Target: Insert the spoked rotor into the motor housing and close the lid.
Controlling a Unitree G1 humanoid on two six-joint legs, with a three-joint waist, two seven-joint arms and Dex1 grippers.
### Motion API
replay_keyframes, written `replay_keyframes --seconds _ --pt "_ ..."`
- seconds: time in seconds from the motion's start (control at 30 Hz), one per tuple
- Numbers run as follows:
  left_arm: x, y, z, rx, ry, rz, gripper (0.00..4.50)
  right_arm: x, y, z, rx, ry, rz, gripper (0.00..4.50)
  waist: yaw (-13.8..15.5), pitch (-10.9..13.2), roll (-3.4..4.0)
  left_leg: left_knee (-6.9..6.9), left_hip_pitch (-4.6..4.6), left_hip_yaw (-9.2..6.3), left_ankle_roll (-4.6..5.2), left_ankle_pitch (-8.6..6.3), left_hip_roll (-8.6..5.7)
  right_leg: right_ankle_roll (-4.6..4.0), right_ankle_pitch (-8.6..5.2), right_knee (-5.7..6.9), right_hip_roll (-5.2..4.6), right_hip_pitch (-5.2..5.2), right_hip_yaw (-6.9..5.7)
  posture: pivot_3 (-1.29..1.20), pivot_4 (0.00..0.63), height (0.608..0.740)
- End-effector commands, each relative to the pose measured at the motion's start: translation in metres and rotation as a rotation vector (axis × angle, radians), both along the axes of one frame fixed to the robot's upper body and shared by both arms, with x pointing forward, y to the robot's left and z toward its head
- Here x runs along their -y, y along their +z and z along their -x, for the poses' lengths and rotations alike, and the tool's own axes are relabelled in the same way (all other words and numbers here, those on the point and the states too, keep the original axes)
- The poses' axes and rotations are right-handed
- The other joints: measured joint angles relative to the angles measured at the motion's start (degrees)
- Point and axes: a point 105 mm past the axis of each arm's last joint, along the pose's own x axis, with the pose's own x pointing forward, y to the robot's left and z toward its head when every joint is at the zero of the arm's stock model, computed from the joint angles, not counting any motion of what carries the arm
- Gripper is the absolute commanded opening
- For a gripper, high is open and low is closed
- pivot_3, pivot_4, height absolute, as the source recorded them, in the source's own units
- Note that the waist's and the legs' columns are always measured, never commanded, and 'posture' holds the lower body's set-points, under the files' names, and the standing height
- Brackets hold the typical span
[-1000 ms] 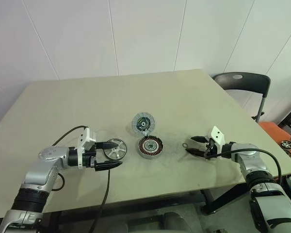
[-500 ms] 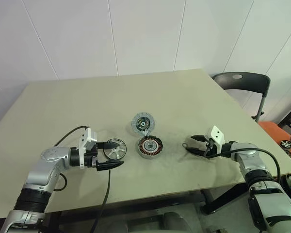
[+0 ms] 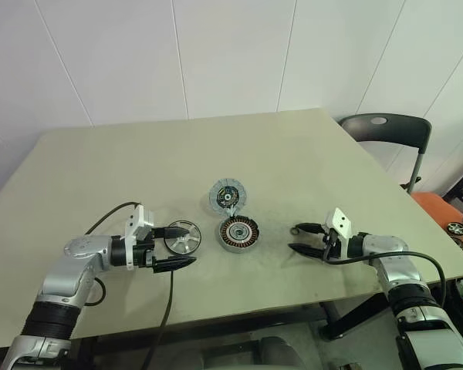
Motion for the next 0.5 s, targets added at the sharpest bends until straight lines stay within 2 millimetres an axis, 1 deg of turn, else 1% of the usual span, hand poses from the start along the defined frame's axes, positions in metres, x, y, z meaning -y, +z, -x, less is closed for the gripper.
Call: replay_keyframes --seconds 0.03,0.2,0.23,0.27,0.3,0.33,0.4,0.43,0.5 --pt "-0.001 0.011 -0.001 0.052 -0.001 0.004 4.49 -0.008 0.004 -0.001 0.016 0.015 -0.009 3.33 0.0 0.0 0.00 0.00 0.00 0.00 0.00 0.00 0.00 0.00 0.00 0.00 0.00 0.00 0.00 0.00 0.000 0.740" --pt "0.000 0.011 0.002 0.049 0.003 0.004 4.49 0.002 0.011 -0.016 0.027 -0.070 -0.021 3.33 -0.1 0.0 0.00 0.02 0.01 0.02 0.00 0.00 0.00 0.01 0.00 0.00 0.00 0.01 0.01 0.00 0.000 0.740" --pt "0.000 0.011 0.003 0.047 0.004 0.004 4.49 -0.018 0.012 -0.031 0.022 -0.080 -0.041 3.33 -0.4 0.0 0.00 0.03 0.02 0.04 0.00 0.00 0.00 0.01 0.00 0.00 0.00 0.04 0.03 0.00 0.000 0.740" --pt "0.000 0.011 0.003 0.045 0.004 0.003 4.49 -0.043 0.013 -0.044 0.011 -0.083 -0.063 3.33 -0.9 0.1 -0.01 0.04 0.02 0.10 0.00 0.00 0.00 0.00 0.00 0.02 0.01 0.07 0.10 0.00 0.000 0.740" --pt "0.000 0.011 0.004 0.044 0.005 0.003 4.49 -0.063 0.016 -0.053 -0.002 -0.080 -0.085 3.33 -1.7 0.1 -0.03 0.04 0.00 0.17 0.00 0.00 0.00 -0.03 0.01 0.07 0.00 0.10 0.13 0.00 0.000 0.740" --pt "0.000 0.011 0.004 0.043 0.006 0.003 4.49 -0.076 0.019 -0.058 -0.015 -0.077 -0.108 3.33 -1.9 0.1 -0.03 0.04 0.01 0.17 -0.01 0.01 0.04 -0.07 0.04 0.16 0.02 0.10 0.15 0.00 0.000 0.740" --pt "0.001 0.011 0.005 0.042 0.007 0.004 4.49 -0.083 0.024 -0.059 -0.055 -0.063 -0.167 3.33 -1.8 0.1 0.01 0.03 0.04 0.06 -0.01 0.01 0.03 -0.13 0.07 0.30 0.07 0.02 0.07 0.00 0.000 0.740" --pt "0.001 0.011 0.005 0.041 0.007 0.004 4.49 -0.085 0.027 -0.058 -0.070 -0.053 -0.189 3.33 -1.3 0.1 0.02 0.03 0.11 -0.05 -0.01 0.01 0.04 -0.12 0.08 0.34 0.08 -0.08 -0.05 0.00 0.000 0.740" --pt "0.003 0.011 0.005 0.041 0.008 0.006 4.49 -0.087 0.031 -0.057 -0.086 -0.040 -0.206 3.33 -0.3 0.1 0.05 0.04 -0.09 -0.14 -0.01 0.01 -0.01 -0.18 0.28 0.37 0.02 -0.33 -0.17 0.00 0.000 0.740"
